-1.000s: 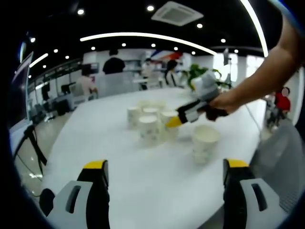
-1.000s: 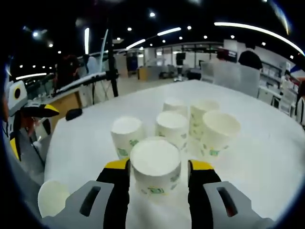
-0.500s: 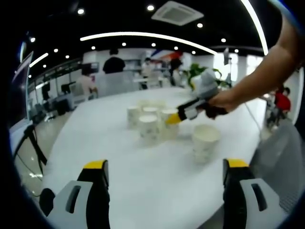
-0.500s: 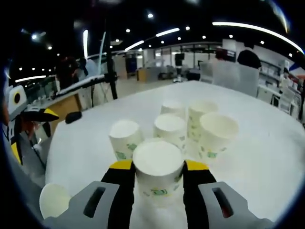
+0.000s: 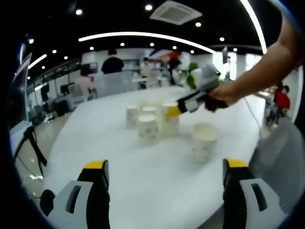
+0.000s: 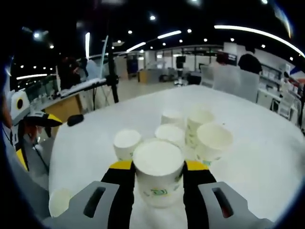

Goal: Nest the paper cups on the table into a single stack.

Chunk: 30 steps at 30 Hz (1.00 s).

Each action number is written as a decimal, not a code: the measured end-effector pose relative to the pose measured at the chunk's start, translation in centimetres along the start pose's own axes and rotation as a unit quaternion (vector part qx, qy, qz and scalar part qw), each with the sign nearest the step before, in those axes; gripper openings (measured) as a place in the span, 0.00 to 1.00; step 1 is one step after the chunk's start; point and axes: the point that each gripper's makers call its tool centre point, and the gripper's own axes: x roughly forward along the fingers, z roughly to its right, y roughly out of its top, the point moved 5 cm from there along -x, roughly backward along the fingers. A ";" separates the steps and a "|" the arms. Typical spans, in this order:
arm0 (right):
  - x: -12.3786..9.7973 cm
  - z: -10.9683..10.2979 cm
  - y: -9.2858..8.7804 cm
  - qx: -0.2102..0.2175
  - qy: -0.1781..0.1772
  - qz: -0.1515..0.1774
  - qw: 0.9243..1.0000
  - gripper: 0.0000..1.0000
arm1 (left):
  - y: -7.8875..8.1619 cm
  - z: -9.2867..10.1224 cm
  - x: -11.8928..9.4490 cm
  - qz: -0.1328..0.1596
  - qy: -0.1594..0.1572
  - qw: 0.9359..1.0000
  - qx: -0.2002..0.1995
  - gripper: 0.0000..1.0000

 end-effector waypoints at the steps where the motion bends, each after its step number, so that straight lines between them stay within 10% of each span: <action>1: -0.1 0.0 0.1 0.001 0.000 -0.002 1.000 0.37 | 0.0 0.0 0.0 0.000 0.000 1.000 0.000 0.98; 30: -2.6 -0.2 4.2 -0.024 0.018 -0.003 1.000 0.37 | 0.0 0.0 -0.1 0.004 -0.001 1.000 0.005 0.97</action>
